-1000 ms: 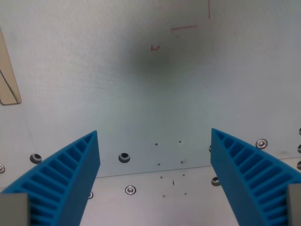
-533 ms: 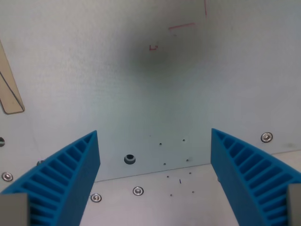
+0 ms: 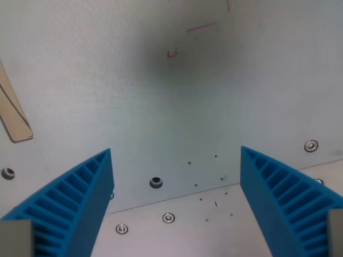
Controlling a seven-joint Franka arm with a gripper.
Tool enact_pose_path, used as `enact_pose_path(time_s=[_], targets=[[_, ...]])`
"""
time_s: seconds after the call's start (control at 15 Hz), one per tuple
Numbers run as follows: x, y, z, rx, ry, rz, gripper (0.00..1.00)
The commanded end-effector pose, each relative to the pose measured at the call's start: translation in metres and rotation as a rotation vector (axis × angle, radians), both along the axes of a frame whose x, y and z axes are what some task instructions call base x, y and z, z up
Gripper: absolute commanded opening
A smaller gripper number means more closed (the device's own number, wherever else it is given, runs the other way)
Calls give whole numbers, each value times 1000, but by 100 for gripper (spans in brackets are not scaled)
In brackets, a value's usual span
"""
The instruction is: Rotate around gripper positive z
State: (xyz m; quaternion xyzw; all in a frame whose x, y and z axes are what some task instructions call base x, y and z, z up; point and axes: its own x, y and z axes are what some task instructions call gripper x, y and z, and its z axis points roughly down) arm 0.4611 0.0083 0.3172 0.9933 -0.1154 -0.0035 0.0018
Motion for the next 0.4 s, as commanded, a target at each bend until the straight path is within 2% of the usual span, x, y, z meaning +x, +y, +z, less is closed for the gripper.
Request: enact_pose_path(time_s=[0.07, 0.4], targets=[[0, 0, 3, -1, -7, -154, 100], [0, 0, 3, -1, -7, -212, 100]])
